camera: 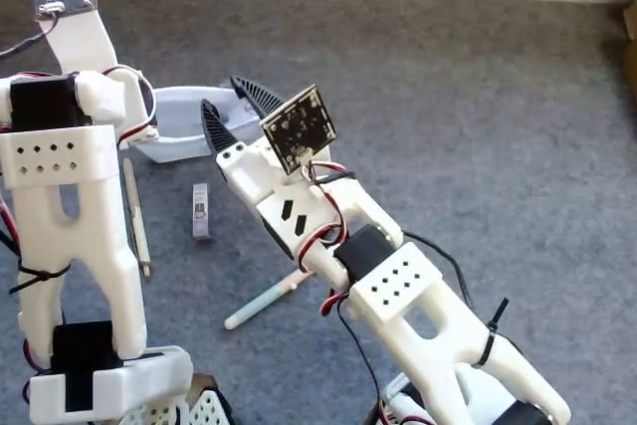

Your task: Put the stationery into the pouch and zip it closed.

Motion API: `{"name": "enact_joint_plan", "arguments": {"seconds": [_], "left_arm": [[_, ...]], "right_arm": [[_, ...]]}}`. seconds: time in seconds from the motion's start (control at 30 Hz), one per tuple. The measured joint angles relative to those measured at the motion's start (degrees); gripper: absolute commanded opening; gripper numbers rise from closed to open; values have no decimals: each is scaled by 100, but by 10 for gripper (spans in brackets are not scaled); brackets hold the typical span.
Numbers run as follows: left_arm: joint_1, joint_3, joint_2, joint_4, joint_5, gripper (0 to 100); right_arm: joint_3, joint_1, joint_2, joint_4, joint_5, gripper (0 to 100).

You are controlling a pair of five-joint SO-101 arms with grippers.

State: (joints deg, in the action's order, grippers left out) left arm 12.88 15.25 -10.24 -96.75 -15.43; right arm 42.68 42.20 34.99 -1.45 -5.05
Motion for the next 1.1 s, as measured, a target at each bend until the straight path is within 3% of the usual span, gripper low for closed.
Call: {"name": "enact_joint_plan", "arguments": {"seconds": [0.3,0.53,1.1], "left_arm": [[0,-9,0,0,0,7],[0,-9,0,0,0,7],[0,-9,0,0,0,7]], "right_arm": [[0,0,97,-167,0,118],[0,0,862,-1310,0,118],[0,0,2321,-4633,932,119]]}}
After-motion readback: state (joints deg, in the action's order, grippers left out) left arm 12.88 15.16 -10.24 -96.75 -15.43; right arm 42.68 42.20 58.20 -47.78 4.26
